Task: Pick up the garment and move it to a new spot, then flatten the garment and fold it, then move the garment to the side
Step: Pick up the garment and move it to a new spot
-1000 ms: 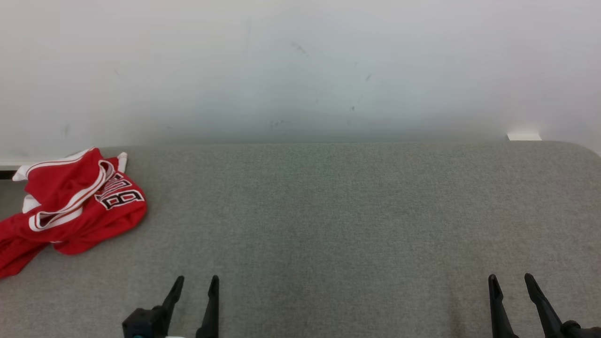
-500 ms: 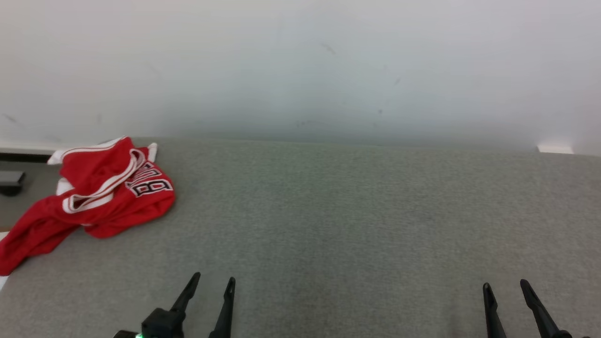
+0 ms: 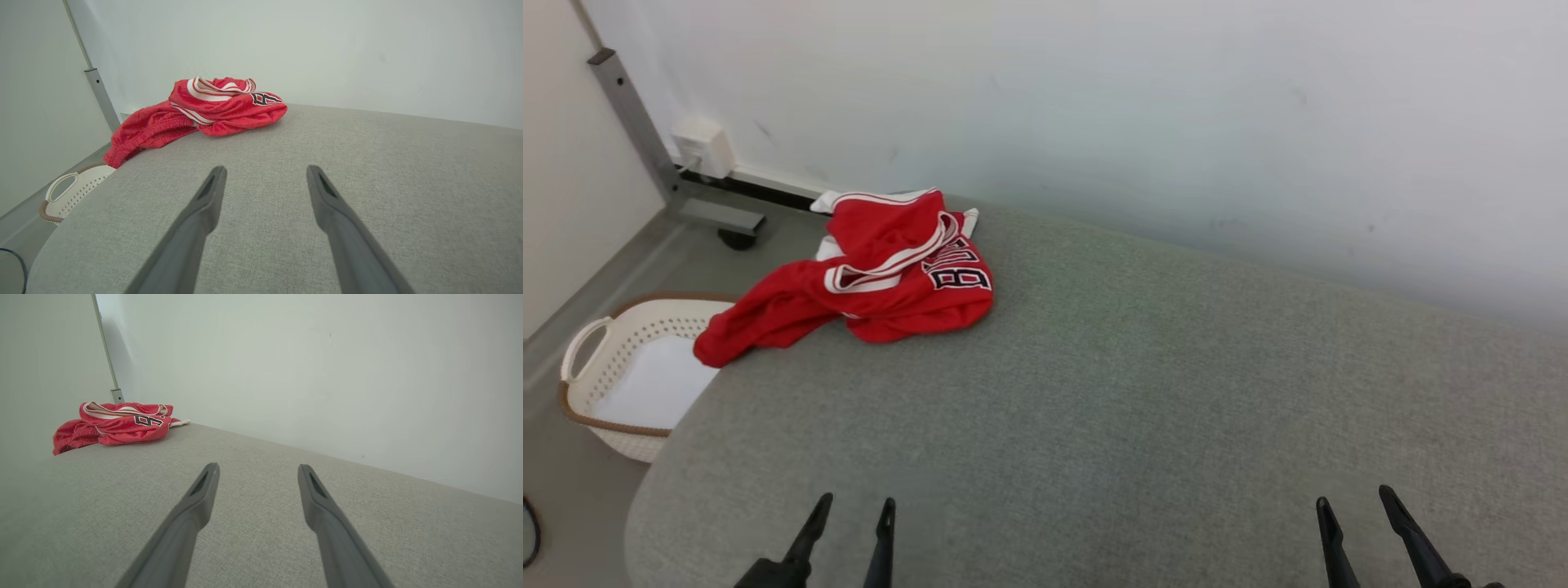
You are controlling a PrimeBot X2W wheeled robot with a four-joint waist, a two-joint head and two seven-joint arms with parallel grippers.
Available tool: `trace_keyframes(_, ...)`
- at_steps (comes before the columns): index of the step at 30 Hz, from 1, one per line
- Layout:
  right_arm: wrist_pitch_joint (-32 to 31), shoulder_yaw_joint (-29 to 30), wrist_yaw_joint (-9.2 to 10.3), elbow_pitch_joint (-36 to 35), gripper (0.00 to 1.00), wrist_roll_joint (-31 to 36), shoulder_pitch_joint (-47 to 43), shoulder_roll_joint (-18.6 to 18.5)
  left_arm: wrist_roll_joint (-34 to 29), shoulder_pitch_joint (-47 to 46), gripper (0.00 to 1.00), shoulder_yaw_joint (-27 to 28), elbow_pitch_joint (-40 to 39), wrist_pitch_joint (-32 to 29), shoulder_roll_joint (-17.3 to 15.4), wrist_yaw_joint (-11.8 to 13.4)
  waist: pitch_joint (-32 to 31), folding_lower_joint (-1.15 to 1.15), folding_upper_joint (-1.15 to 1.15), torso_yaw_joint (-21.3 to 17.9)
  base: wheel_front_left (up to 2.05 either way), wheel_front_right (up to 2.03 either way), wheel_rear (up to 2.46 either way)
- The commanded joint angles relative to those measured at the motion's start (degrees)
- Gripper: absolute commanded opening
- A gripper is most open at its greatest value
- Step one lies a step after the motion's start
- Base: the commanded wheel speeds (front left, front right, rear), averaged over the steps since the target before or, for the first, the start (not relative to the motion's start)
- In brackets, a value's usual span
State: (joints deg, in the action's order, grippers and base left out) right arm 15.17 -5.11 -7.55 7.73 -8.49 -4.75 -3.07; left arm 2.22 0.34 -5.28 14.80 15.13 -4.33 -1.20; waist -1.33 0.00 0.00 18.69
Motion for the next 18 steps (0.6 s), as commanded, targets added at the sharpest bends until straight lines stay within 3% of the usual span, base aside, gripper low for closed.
trace_keyframes(1, -0.02, -0.21, 0.12, 0.20, 1.00, -0.17, 0.64, 0.01, 0.91, 0.53, 1.00, 0.63, -0.34, 0.04, -0.13, 0.05, 0.30, 0.00, 0.00, 1.22, 0.00, 0.00, 0.00)
trace_keyframes(9, -0.02, -1.28, 0.12, -2.14, 1.00, 0.94, 3.37, -2.12, 4.15, -8.22, 1.00, 5.88, -0.37, 0.04, -1.89, -1.21, 7.85, 0.00, 0.00, -0.32, 0.00, 0.00, 0.00)
trace_keyframes(18, -0.02, -3.46, 0.12, -5.34, 1.00, 2.46, 10.90, -8.38, 1.53, -35.93, 1.00, 6.84, 13.47, -3.15, -10.65, -2.18, 23.61, 0.00, 0.00, -2.34, 0.00, 0.00, 0.00)
